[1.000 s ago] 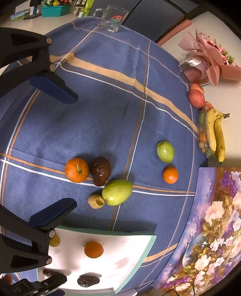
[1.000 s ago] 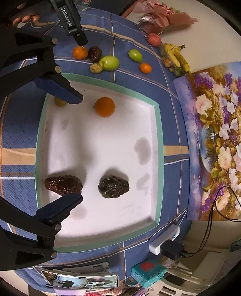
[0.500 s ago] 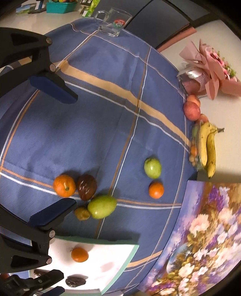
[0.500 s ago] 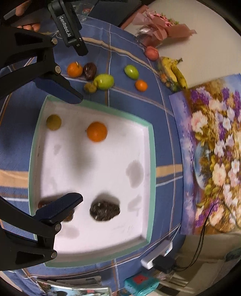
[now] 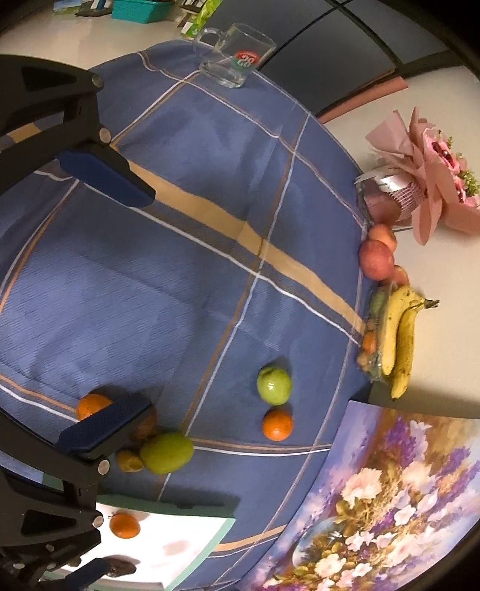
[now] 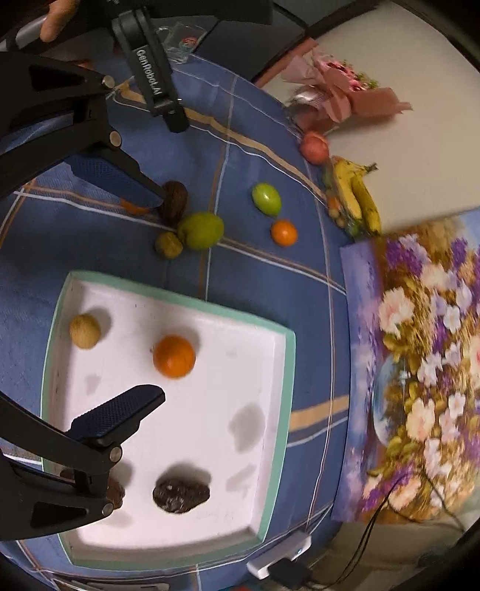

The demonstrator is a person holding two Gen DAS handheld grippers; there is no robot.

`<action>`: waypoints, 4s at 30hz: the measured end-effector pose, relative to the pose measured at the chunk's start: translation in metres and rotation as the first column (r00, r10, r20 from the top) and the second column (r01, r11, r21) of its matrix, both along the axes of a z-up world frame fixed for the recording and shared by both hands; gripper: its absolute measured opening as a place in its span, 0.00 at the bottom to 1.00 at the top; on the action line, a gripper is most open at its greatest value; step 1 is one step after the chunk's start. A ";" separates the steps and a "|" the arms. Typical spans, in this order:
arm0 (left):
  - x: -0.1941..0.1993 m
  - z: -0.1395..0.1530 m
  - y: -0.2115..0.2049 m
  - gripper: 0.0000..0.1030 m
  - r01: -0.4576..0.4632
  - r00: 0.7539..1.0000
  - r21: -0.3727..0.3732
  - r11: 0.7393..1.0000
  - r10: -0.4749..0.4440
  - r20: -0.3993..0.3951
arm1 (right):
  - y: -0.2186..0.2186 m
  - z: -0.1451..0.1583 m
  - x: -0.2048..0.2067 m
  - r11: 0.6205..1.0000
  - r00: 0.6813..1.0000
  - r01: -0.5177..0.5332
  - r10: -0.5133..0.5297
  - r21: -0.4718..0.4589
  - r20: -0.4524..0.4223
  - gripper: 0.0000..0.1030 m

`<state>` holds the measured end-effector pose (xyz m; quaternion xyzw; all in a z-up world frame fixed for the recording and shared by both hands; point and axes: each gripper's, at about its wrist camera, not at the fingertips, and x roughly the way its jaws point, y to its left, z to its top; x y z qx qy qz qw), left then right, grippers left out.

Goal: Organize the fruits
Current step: 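Move the left gripper to the dark brown fruit while the right gripper approaches the tan kiwi, then grasp the dark brown fruit with the left gripper while the right gripper grasps the tan kiwi, then carry the dark brown fruit and the tan kiwi over the white tray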

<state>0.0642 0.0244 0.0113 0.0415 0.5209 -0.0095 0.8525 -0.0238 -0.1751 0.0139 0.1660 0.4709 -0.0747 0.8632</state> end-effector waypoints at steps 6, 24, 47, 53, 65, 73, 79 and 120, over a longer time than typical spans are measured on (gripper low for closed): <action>0.009 -0.001 0.000 1.00 0.016 0.999 -0.064 0.998 -0.019 -0.035 | 0.004 0.005 0.011 1.000 1.000 -0.008 0.008 -0.007 0.008 0.94; 0.028 -0.027 -0.031 0.78 0.051 0.983 -0.182 0.982 -0.082 -0.163 | -0.004 -0.007 0.042 0.999 0.999 -0.037 0.038 0.020 -0.013 0.60; 0.033 -0.050 -0.049 0.37 0.083 0.958 -0.283 0.955 -0.155 -0.243 | 0.000 -0.030 0.058 0.993 0.995 -0.072 0.078 0.092 -0.065 0.40; 0.040 -0.046 -0.024 0.37 -0.009 0.973 -0.286 0.958 -0.057 -0.223 | 0.012 -0.033 0.062 0.988 0.989 -0.118 0.125 0.100 -0.075 0.40; 0.040 -0.041 -0.017 0.37 -0.020 0.978 -0.277 0.961 -0.039 -0.206 | 0.032 -0.062 0.070 0.980 0.966 -0.181 0.193 0.083 -0.173 0.35; 0.040 -0.039 -0.021 0.37 -0.020 0.981 -0.272 0.962 -0.034 -0.191 | 0.032 -0.070 0.070 0.980 0.965 -0.182 0.193 0.076 -0.179 0.25; 0.037 -0.021 -0.021 0.37 -0.002 0.989 -0.277 0.961 -0.039 -0.142 | 0.025 -0.056 0.062 0.983 0.973 -0.169 0.179 0.079 -0.144 0.25; 0.022 0.010 -0.214 0.37 0.370 0.926 -0.207 0.906 -0.378 0.000 | -0.179 0.020 0.003 0.963 0.962 0.268 -0.268 -0.010 -0.045 0.25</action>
